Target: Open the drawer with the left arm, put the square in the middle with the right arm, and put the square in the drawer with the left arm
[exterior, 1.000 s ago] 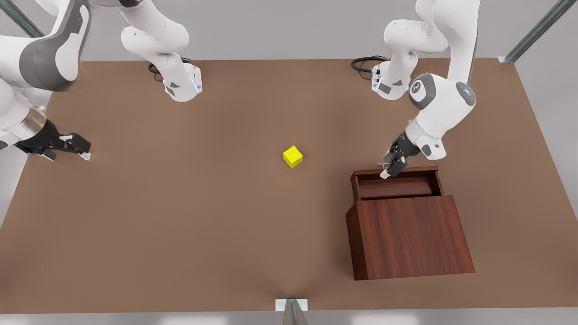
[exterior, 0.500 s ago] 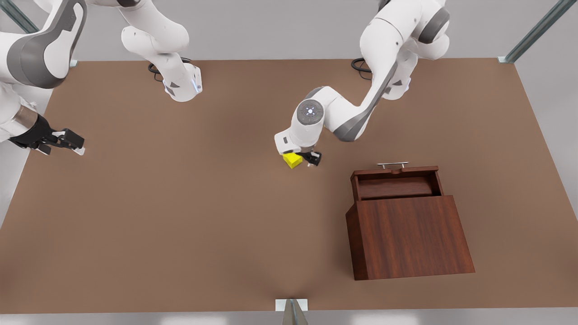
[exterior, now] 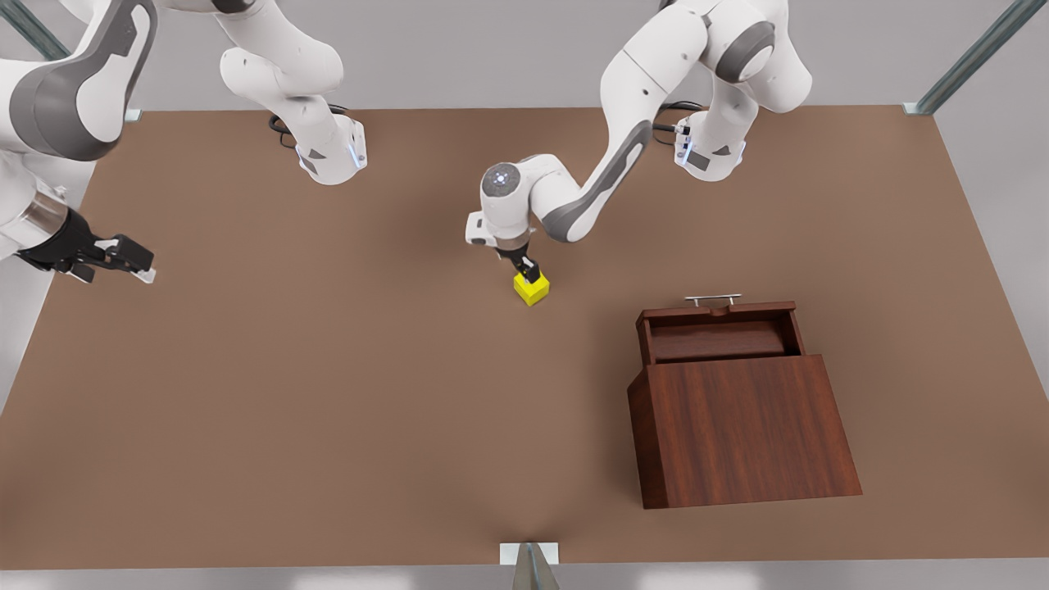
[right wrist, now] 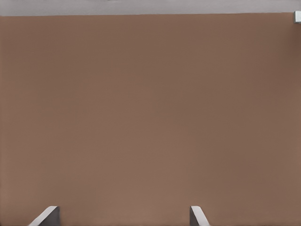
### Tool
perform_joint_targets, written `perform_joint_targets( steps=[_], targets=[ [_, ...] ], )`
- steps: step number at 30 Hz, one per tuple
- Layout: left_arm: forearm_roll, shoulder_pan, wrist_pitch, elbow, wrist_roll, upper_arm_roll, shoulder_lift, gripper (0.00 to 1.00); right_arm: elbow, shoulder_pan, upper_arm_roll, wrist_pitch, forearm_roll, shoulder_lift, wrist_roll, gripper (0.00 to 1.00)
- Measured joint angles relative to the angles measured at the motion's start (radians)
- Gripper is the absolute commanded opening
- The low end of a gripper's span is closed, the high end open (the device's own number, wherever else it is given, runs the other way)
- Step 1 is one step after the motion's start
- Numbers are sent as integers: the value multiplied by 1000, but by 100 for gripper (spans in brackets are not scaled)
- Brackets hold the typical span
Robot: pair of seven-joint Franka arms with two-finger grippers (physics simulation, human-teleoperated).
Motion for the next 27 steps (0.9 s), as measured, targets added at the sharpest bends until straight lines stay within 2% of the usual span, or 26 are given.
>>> perform_joint_targets(
  steps=[9, 27],
  targets=[
    [70, 2, 30, -70, 0, 11, -6, 100, 2, 15, 5, 10, 3, 11, 2, 100],
    [92, 2, 78, -85, -2, 26, 60, 100, 2, 7, 1, 18, 0, 5, 3, 100]
  ],
)
